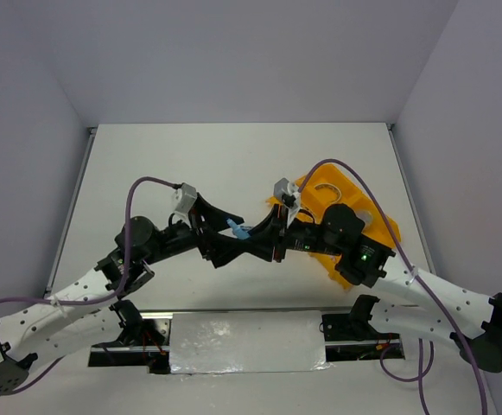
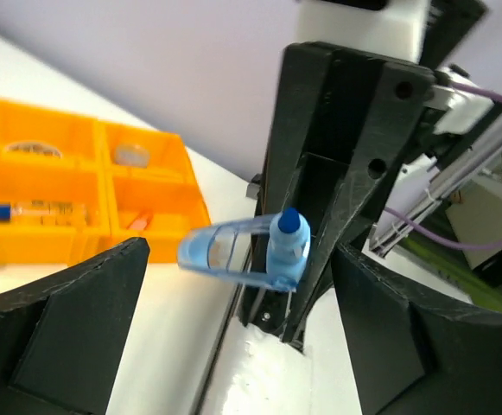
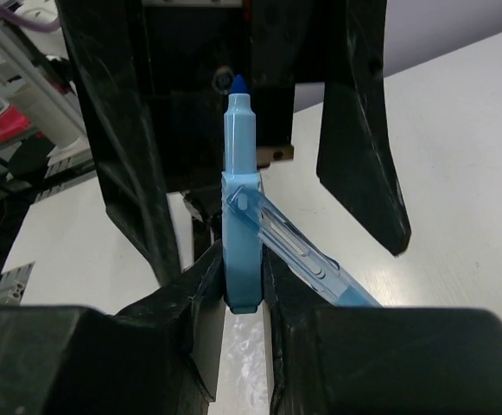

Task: Sort the stationery into containers
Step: Close the pen cap on the pen.

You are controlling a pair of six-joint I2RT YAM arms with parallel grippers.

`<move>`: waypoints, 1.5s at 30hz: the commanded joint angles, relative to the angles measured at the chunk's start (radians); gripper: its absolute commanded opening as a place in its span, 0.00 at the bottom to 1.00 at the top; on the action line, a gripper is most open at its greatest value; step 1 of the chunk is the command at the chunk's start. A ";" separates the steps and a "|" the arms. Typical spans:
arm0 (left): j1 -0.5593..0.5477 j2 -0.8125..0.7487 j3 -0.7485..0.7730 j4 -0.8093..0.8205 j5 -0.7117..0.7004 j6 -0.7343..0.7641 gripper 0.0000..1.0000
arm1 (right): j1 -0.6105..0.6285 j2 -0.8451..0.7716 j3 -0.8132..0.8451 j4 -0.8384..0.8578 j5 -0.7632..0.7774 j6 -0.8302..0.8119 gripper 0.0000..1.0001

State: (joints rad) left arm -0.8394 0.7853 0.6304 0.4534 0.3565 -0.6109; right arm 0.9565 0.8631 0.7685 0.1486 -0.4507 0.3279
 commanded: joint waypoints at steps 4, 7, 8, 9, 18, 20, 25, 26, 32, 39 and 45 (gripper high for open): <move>-0.004 0.005 0.080 -0.114 -0.195 -0.068 0.99 | -0.013 0.017 0.084 -0.029 0.118 0.049 0.00; -0.003 0.011 0.058 -0.116 -0.263 -0.197 0.99 | -0.041 0.051 0.124 -0.165 0.216 0.181 0.00; -0.004 0.014 0.040 -0.113 -0.274 -0.229 0.99 | -0.073 0.066 0.144 -0.196 0.230 0.225 0.00; -0.004 0.012 0.034 -0.111 -0.292 -0.280 0.99 | -0.090 0.095 0.150 -0.216 0.227 0.320 0.00; -0.003 -0.161 0.072 -0.786 -0.852 -0.657 0.99 | -0.171 0.243 0.075 -0.205 0.320 0.767 0.00; -0.003 -0.187 0.045 -0.815 -0.861 -0.700 0.99 | -0.171 0.283 0.057 -0.184 0.326 0.835 0.00; 0.000 -0.235 -0.021 -0.712 -0.775 -0.751 0.99 | -0.139 0.344 0.069 -0.090 0.256 0.979 0.00; 0.000 -0.244 -0.058 -0.618 -0.756 -0.766 0.99 | -0.137 0.381 0.084 -0.093 0.227 0.965 0.00; 0.034 -0.187 -0.103 -0.467 -0.593 -0.861 0.99 | -0.097 0.465 0.161 0.029 0.011 0.903 0.00; 0.195 -0.127 -0.274 -0.185 -0.315 -1.056 0.99 | -0.090 0.583 0.253 0.012 -0.170 0.781 0.00; 0.241 -0.087 -0.360 0.007 -0.248 -1.110 0.99 | -0.079 0.628 0.287 0.062 -0.218 0.735 0.00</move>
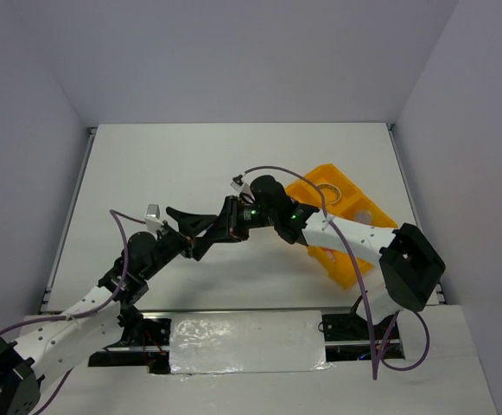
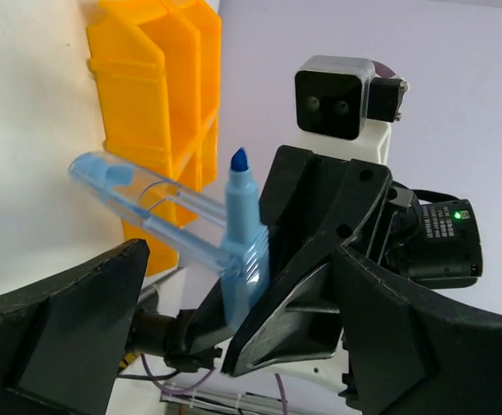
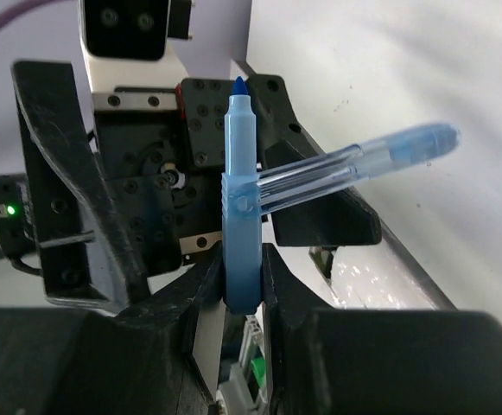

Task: Sort the stationery into containers
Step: Close the pen cap on the pen.

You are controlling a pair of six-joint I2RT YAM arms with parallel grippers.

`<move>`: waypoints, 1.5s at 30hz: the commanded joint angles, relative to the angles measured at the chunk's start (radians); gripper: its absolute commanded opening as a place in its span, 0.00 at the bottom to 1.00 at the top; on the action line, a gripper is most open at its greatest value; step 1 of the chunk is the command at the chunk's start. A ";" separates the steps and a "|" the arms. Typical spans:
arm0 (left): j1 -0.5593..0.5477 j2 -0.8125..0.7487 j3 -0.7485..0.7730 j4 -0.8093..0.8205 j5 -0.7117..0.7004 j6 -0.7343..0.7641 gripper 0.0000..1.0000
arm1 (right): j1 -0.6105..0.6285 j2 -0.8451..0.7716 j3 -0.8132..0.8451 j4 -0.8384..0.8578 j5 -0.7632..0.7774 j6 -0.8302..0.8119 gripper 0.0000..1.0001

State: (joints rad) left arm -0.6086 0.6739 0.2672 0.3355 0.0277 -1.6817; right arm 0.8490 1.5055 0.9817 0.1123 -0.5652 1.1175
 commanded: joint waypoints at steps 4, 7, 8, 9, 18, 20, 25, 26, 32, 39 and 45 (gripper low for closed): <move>0.029 0.023 -0.005 0.152 0.080 -0.044 0.99 | 0.032 -0.002 0.098 0.108 -0.120 -0.064 0.00; 0.053 0.007 -0.003 0.142 0.066 -0.004 0.94 | 0.047 -0.005 0.095 0.150 -0.150 -0.059 0.00; 0.061 -0.006 -0.002 0.114 0.063 0.007 0.93 | 0.050 -0.010 0.095 0.144 -0.150 -0.065 0.00; 0.070 -0.013 0.001 0.099 0.054 0.020 0.93 | 0.053 -0.033 0.084 0.124 -0.145 -0.071 0.00; 0.138 -0.082 0.069 -0.050 0.003 0.200 0.82 | 0.055 -0.142 0.009 0.046 -0.093 -0.137 0.00; 0.138 -0.086 0.092 -0.065 -0.006 0.227 0.81 | 0.055 -0.154 0.000 0.033 -0.075 -0.143 0.00; 0.139 -0.099 0.135 -0.108 -0.023 0.300 0.68 | 0.055 -0.169 -0.003 0.021 -0.059 -0.160 0.00; 0.139 -0.102 0.142 -0.112 -0.023 0.306 0.68 | 0.055 -0.171 -0.003 0.017 -0.053 -0.162 0.00; 0.138 -0.146 0.155 -0.128 -0.053 0.341 0.63 | 0.055 -0.172 -0.012 -0.008 -0.024 -0.180 0.00; 0.138 -0.175 0.162 -0.161 -0.091 0.361 0.59 | 0.055 -0.225 -0.015 -0.069 0.045 -0.222 0.00; 0.138 -0.157 0.150 -0.089 -0.054 0.353 0.49 | 0.055 -0.225 -0.012 -0.082 0.053 -0.243 0.00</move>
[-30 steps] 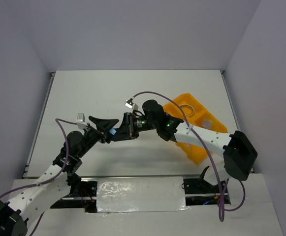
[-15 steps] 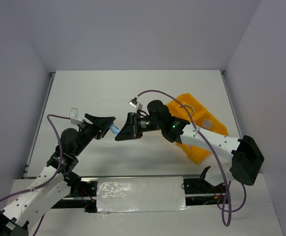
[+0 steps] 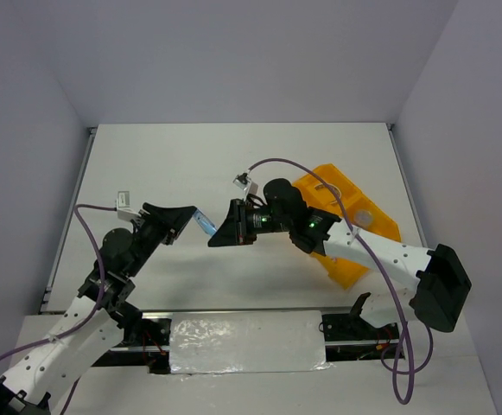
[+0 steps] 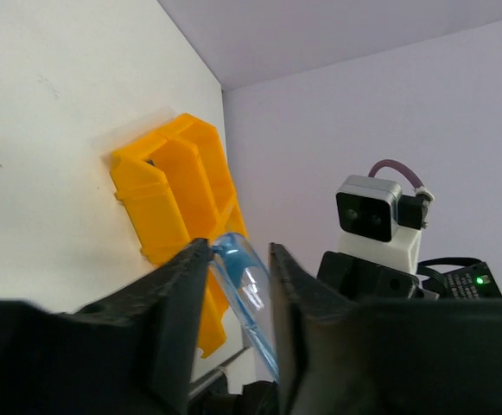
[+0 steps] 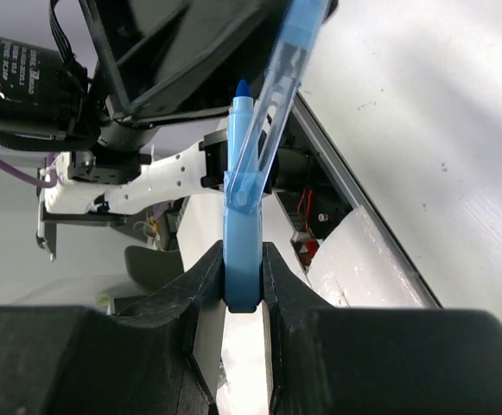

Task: Sort the stationery into containers
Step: Close the pen cap on the pen.

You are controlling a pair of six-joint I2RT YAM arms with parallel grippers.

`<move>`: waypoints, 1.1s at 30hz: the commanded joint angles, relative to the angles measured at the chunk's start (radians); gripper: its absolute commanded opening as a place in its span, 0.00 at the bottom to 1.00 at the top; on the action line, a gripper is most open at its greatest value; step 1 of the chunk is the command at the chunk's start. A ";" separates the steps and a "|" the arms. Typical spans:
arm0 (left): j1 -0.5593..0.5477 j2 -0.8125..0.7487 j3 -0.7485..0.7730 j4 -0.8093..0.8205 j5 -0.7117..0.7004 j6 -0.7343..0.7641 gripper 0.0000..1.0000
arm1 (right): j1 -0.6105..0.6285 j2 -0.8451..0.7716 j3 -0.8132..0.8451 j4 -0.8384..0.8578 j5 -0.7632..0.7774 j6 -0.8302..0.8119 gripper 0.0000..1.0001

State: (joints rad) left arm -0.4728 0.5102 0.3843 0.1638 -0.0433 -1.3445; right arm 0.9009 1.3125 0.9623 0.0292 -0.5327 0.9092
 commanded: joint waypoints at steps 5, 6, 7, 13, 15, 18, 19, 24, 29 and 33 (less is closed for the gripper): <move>0.002 0.031 0.024 0.144 0.036 0.016 0.26 | 0.003 -0.033 0.001 0.005 0.023 -0.035 0.00; 0.002 0.031 0.019 0.154 0.051 0.019 0.24 | 0.004 -0.038 0.000 0.003 0.023 -0.036 0.00; 0.002 0.031 0.019 0.160 0.052 0.021 0.22 | 0.004 -0.038 0.000 0.003 0.023 -0.038 0.00; 0.003 0.024 0.027 0.178 0.051 0.044 0.15 | 0.003 -0.047 0.006 -0.011 0.030 -0.053 0.00; 0.002 0.017 0.024 0.184 0.054 0.045 0.14 | 0.004 -0.050 0.006 -0.014 0.037 -0.058 0.00; 0.002 0.022 0.024 0.187 0.066 0.045 0.08 | 0.003 -0.050 0.009 -0.005 0.043 -0.061 0.00; 0.002 0.030 0.024 0.187 0.075 0.044 0.06 | 0.004 -0.048 0.012 -0.003 0.046 -0.062 0.00; 0.002 0.048 0.004 0.221 0.098 0.030 0.01 | 0.004 -0.018 0.053 0.009 0.071 -0.061 0.00; 0.002 0.054 -0.015 0.275 0.132 0.030 0.00 | 0.003 0.046 0.147 0.014 0.088 -0.075 0.00; 0.002 0.051 -0.021 0.289 0.164 0.048 0.00 | -0.011 0.112 0.234 0.012 0.099 -0.087 0.00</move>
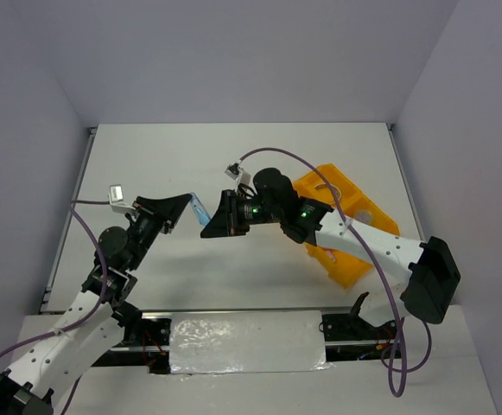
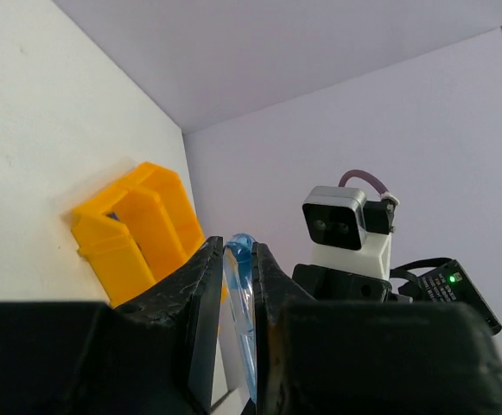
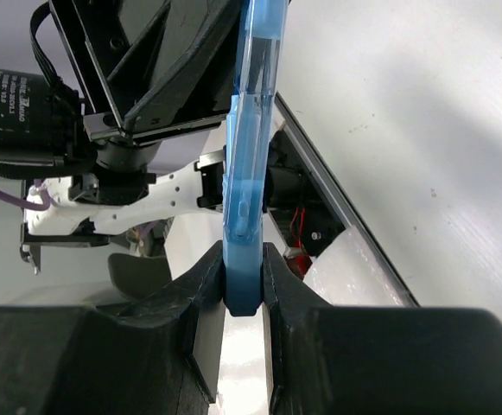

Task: Sort the stationery into containers
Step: Close the pen cap on the pen.

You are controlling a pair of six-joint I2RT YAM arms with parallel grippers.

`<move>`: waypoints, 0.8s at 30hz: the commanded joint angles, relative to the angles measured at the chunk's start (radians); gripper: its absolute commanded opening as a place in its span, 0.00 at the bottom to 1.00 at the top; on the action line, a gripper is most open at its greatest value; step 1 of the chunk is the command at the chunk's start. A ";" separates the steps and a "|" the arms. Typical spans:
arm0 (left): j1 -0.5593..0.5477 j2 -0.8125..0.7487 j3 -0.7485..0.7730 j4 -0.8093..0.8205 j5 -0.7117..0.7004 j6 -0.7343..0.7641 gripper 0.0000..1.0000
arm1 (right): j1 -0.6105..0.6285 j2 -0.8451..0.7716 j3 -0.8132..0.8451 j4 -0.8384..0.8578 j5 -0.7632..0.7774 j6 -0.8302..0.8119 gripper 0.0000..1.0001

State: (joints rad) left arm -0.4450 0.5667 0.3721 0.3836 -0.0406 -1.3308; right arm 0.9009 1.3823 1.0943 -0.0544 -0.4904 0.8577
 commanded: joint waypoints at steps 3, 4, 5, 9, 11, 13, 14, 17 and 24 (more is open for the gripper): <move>-0.026 -0.019 -0.022 0.057 0.176 0.048 0.00 | -0.034 0.105 0.153 0.175 0.026 -0.025 0.00; -0.026 -0.033 -0.030 0.058 0.177 0.053 0.00 | -0.042 0.122 0.168 0.188 0.027 -0.017 0.00; -0.026 -0.037 -0.044 0.063 0.182 0.059 0.00 | -0.057 0.167 0.214 0.209 0.016 -0.011 0.00; -0.029 -0.067 -0.049 0.039 0.209 0.114 0.00 | -0.094 0.293 0.404 0.156 -0.033 -0.014 0.00; -0.029 -0.093 -0.050 -0.015 0.211 0.148 0.00 | -0.108 0.345 0.508 0.105 -0.028 -0.032 0.00; -0.029 -0.132 -0.056 -0.067 0.197 0.168 0.00 | -0.108 0.365 0.568 0.068 -0.007 -0.043 0.00; -0.029 -0.148 -0.058 -0.090 0.185 0.186 0.00 | -0.109 0.362 0.566 0.076 0.001 -0.042 0.00; -0.029 -0.203 -0.070 -0.112 0.173 0.209 0.00 | -0.115 0.366 0.555 0.122 -0.007 -0.022 0.00; -0.029 -0.221 0.013 -0.228 0.148 0.255 0.00 | -0.126 0.292 0.426 0.139 -0.008 -0.098 0.00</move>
State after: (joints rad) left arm -0.4725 0.3565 0.3202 0.2333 0.0662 -1.1248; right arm 0.7696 1.7500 1.5826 0.0090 -0.5400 0.8162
